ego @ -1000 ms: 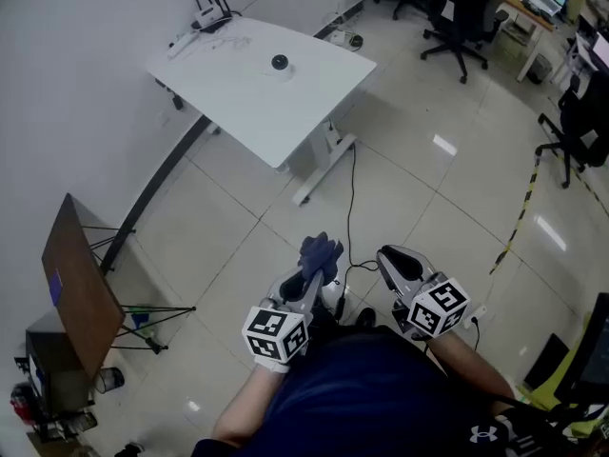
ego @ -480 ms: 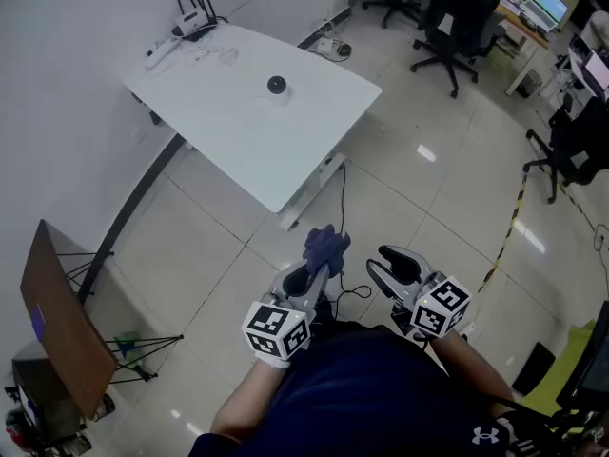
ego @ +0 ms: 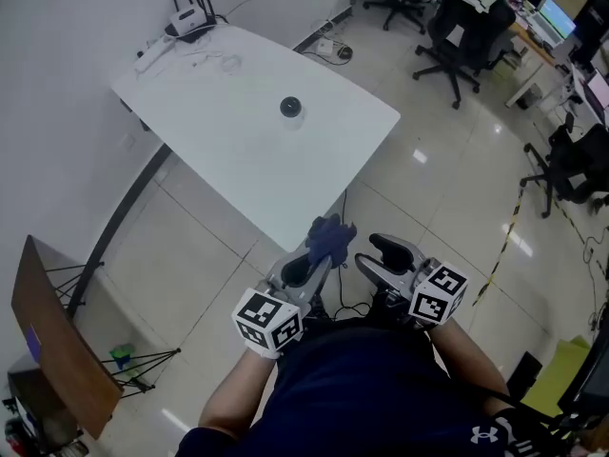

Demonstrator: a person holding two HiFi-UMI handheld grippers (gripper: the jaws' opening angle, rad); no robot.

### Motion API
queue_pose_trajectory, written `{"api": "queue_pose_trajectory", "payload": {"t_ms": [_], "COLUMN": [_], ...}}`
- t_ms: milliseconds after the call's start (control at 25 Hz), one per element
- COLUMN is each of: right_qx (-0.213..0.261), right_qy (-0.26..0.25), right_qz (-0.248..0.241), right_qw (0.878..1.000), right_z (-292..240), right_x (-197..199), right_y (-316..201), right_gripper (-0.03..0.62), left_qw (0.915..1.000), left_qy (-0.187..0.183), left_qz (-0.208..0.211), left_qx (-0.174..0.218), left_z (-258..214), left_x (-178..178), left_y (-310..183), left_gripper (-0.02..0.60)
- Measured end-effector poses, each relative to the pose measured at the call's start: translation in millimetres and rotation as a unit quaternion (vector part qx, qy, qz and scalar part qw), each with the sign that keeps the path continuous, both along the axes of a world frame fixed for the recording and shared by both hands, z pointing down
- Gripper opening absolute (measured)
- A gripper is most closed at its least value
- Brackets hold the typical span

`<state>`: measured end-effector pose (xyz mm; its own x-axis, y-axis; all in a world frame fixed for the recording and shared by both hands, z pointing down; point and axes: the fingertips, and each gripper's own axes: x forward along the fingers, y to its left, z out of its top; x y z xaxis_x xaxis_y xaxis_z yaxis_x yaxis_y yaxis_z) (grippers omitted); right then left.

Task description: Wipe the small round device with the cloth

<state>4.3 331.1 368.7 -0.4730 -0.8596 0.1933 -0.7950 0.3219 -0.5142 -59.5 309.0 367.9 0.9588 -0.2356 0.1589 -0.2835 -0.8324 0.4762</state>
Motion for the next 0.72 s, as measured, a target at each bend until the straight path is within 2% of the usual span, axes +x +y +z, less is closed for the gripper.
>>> {"api": "queue_pose_trajectory", "payload": {"t_ms": [200,400,480,600,720], "right_qx": [-0.004,0.009,0.012,0.01,0.005], "right_qy": [-0.066,-0.133,-0.165,-0.202,-0.223], "right_qz": [-0.112,-0.186,-0.237,-0.299,-0.332], "right_qw": [0.992,0.973,0.957,0.932,0.916], "right_z": [2,-2,-7,-15,-20], "right_x": [0,33,44,64,85], "right_y": [-38,-90,-104,-122,-142], "right_gripper": [0.321,0.339,0.331,0.321,0.21], "left_qw": [0.9968,0.9951,0.9948,0.9904,0.9845], "left_qy": [0.062,0.076,0.072,0.097,0.12], "left_qz": [0.039,0.045,0.046,0.056,0.067], "left_qx": [-0.031,-0.046,-0.055,-0.081,-0.109], "left_z": [-19,-27,-29,-32,-33], "left_x": [27,73,95,123,143], "left_y": [-26,-57,-65,-78,-92], "left_gripper": [0.06,0.06,0.06,0.06,0.06]}}
